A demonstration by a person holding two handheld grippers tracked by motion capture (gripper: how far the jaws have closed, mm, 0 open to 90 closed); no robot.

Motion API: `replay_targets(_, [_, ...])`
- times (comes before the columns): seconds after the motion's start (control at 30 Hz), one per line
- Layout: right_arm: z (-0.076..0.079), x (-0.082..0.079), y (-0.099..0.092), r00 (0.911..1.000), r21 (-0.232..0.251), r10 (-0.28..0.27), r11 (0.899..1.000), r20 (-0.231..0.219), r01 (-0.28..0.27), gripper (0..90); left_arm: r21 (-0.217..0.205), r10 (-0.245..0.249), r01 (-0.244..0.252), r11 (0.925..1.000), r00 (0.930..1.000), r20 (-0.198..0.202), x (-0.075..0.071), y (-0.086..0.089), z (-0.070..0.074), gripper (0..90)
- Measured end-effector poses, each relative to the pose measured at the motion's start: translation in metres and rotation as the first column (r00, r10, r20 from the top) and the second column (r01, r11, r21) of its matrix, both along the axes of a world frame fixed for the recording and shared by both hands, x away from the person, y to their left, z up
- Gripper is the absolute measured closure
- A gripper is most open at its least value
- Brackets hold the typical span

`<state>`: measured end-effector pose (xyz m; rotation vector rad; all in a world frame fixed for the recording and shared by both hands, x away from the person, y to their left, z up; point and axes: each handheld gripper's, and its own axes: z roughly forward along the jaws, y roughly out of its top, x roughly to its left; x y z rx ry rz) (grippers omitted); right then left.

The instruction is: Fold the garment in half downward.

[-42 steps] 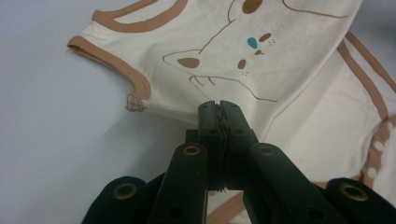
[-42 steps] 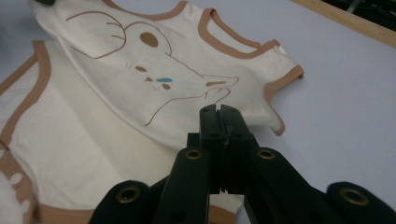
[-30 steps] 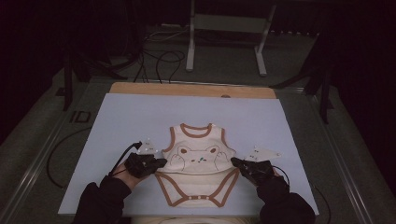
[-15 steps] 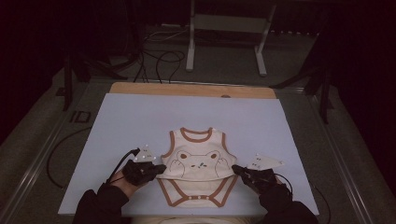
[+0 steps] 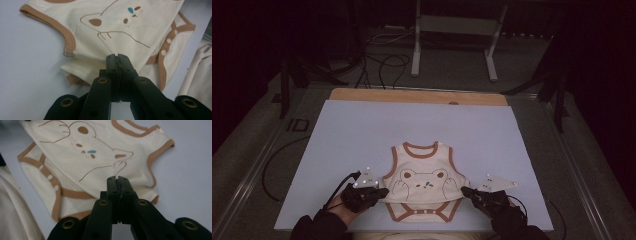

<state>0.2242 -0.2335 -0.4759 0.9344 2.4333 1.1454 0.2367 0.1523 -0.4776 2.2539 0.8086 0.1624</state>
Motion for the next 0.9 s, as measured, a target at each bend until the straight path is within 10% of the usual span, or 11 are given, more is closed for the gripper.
replay_targets(0.9, [-0.021,-0.014,-0.005,0.9970,-0.024,0.010,1.000,-0.077,-0.011,88.7,0.020,-0.009,0.010,0.9997,0.9996,-0.027,-0.017,-0.001,-0.021,87.9])
